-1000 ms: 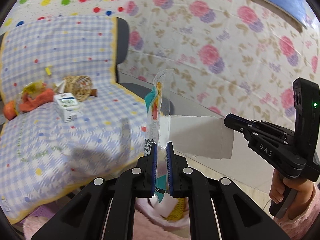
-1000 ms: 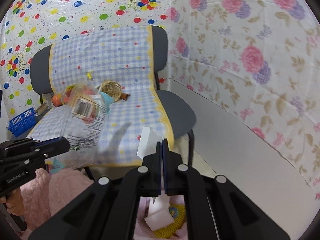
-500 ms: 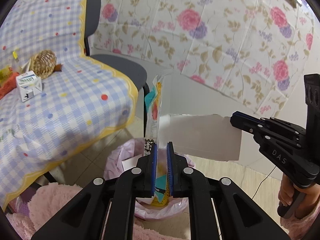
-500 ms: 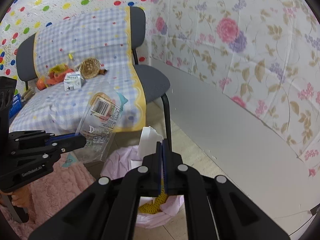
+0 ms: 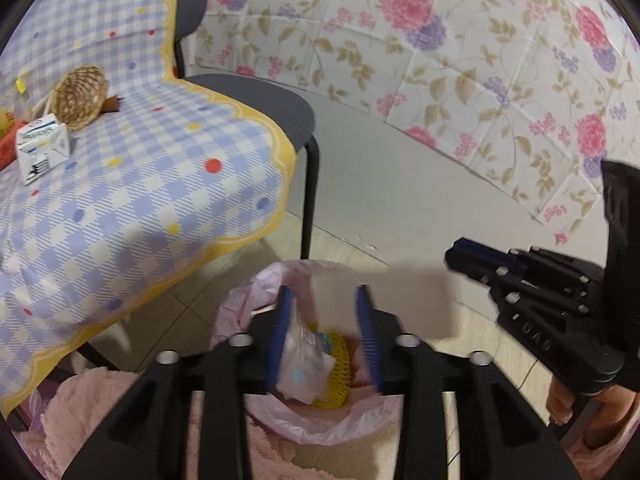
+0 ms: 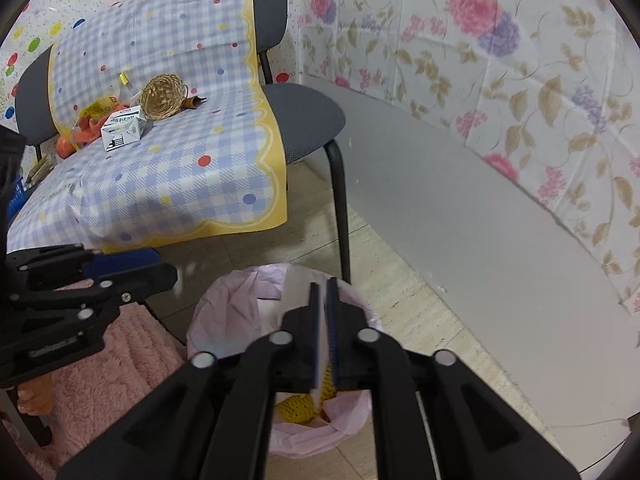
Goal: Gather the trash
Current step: 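Carry wrapper and paper over the wastebasket and open both grippers, then move both tools back toward the chair seat, then grasp the orange fuzzy glove with the right gripper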
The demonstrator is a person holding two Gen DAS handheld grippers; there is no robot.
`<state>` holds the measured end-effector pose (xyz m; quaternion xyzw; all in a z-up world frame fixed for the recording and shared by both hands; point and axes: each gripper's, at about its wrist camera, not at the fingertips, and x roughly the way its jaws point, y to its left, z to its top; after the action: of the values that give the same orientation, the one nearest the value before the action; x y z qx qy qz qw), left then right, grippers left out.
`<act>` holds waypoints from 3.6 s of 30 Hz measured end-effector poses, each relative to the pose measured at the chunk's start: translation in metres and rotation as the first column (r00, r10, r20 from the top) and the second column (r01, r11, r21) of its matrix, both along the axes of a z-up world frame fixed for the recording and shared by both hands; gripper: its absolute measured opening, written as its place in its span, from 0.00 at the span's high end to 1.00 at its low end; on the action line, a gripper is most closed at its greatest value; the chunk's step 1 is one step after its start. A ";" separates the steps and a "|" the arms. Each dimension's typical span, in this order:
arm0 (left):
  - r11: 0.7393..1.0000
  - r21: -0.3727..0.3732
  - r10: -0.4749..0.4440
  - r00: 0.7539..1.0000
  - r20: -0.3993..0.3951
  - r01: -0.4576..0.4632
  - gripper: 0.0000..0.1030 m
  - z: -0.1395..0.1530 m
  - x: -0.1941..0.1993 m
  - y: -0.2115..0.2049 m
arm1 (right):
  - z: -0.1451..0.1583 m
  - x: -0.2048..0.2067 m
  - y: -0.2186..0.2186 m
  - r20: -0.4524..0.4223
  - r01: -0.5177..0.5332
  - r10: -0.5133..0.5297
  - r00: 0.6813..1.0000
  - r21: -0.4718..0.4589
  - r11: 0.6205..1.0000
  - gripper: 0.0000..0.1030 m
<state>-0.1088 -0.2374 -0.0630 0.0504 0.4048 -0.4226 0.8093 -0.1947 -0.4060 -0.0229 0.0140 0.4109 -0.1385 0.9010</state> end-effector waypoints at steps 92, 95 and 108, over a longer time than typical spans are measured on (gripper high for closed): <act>0.659 0.106 0.696 0.657 0.289 -0.744 0.24 0.066 0.323 0.331 | -0.030 0.468 0.318 -0.022 -0.364 0.385 0.923 0.283 0.888 0.77; 0.683 0.125 0.661 0.681 0.316 -0.720 0.24 0.064 0.319 0.321 | -0.019 0.456 0.315 -0.005 -0.387 0.401 0.916 0.251 0.887 0.92; 0.790 0.171 0.516 0.789 0.334 -0.589 0.23 0.047 0.304 0.269 | 0.048 0.408 0.258 0.082 -0.417 0.411 0.908 0.081 0.905 0.93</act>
<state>0.1950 0.0315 -0.0159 0.0939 0.3406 -0.0954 0.9306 0.2132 -0.1483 0.0248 -0.0256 0.3823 0.0767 0.9205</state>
